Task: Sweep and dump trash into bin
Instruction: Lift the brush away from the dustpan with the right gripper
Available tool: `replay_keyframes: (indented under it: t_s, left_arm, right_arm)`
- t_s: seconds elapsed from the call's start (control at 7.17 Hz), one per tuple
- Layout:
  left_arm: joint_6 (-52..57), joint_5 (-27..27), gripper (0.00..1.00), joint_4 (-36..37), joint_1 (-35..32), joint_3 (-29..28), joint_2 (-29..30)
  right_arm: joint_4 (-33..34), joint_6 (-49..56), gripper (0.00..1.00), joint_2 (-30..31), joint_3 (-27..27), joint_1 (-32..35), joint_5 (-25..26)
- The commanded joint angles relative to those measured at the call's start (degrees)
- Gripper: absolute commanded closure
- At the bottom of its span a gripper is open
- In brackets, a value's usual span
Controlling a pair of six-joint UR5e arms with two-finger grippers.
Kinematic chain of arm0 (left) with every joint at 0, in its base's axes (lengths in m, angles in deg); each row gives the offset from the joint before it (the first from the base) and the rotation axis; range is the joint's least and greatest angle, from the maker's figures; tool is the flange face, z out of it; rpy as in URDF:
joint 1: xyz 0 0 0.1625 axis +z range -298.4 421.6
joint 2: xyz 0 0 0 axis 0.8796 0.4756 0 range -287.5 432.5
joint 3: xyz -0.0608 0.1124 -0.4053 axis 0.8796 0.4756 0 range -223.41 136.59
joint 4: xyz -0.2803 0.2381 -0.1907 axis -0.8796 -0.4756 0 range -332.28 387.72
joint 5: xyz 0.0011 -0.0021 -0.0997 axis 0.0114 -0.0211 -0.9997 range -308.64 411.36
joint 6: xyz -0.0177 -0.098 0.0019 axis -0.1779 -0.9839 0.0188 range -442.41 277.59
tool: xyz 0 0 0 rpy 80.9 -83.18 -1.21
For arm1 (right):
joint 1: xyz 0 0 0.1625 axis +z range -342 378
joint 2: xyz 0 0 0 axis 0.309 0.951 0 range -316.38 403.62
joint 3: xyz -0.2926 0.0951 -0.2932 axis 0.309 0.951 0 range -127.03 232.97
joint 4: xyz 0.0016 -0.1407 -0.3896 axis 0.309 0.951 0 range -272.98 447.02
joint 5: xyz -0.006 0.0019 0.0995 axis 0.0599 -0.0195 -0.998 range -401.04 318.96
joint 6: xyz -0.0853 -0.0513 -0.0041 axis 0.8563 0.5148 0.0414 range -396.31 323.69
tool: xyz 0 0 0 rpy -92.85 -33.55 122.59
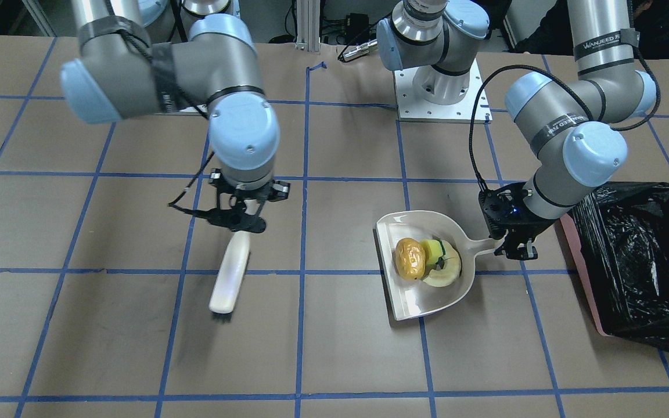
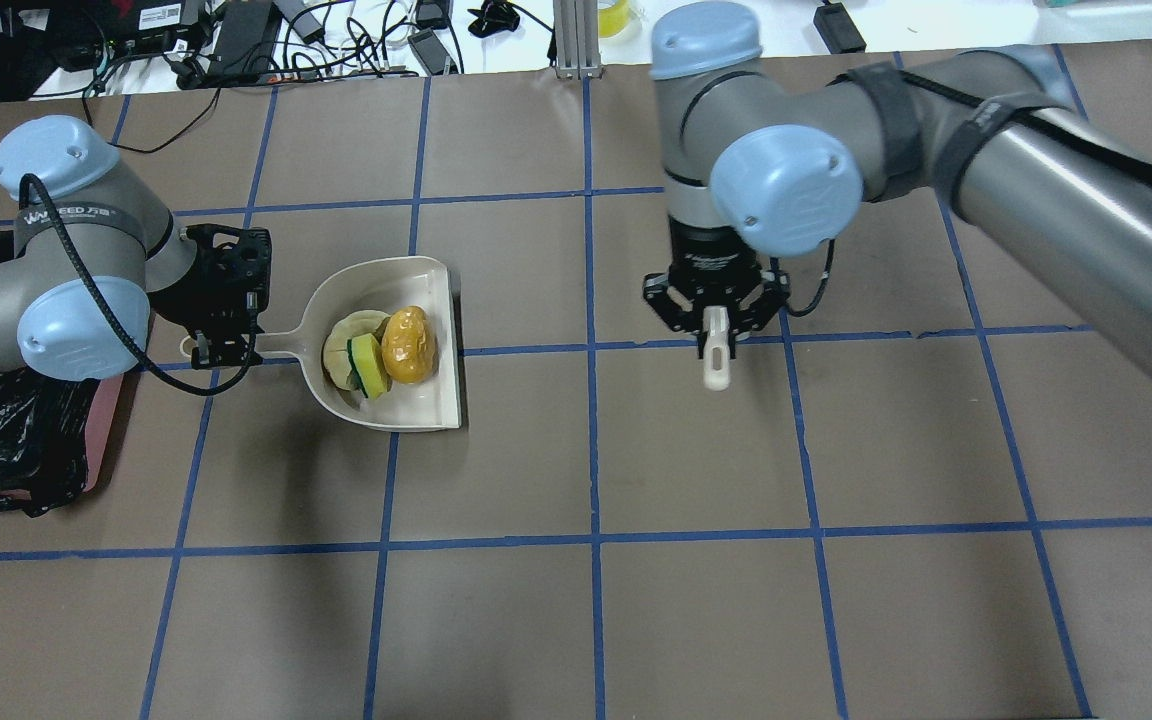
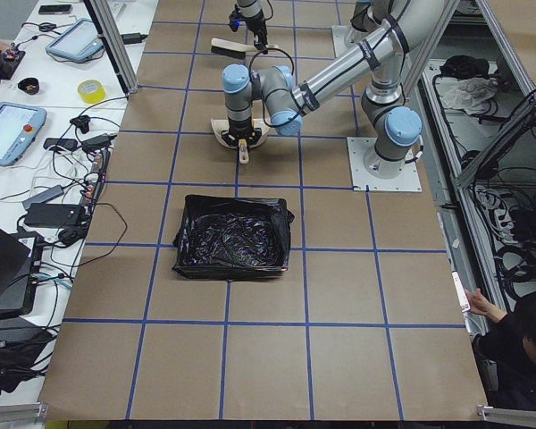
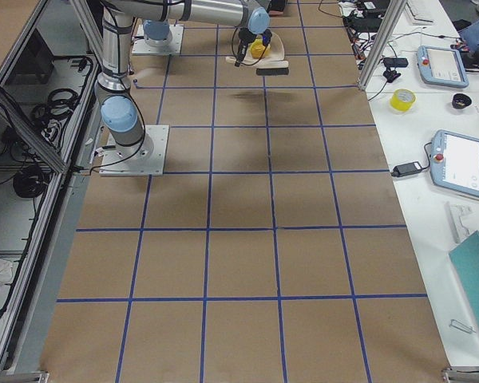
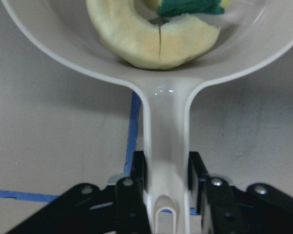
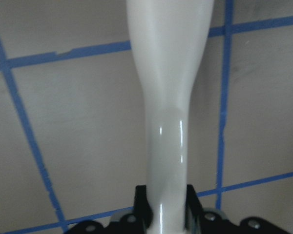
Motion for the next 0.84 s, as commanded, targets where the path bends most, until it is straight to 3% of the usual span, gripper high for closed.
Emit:
replay_keyframes:
  t_s: [0.0,0.14,0.28,0.42,0.7]
  left_arm:
    - [-0.14,-3.89,1.00,-2.11,3.00,-0.22,-0.93]
    - [-0.06,-5.48,1.00,-3.95,5.28,-1.01,-1.55]
    - [0.03,-5.76,1.00,-7.62,7.48,-2.93,-2.34]
    - [0.03,-5.67,1.00,-11.75,10.55,-5.82,-3.13]
    - [0.38,-5.67,1.00,-18.10,18.80,-11.19,-3.75]
  right_arm:
    - [0.65,17.11,1.00,-0.05,-0.61,-13.47,4.53]
    - [0.83,22.67,1.00,-1.01,-0.70,-18.66,6.63]
    - [8.66,29.95,1.00,-3.72,-0.88,-21.85,11.61]
    - [12.22,35.16,1.00,-6.01,-0.88,-24.75,11.49]
    - [11.82,35.03,1.00,-6.90,-1.58,-26.62,11.13]
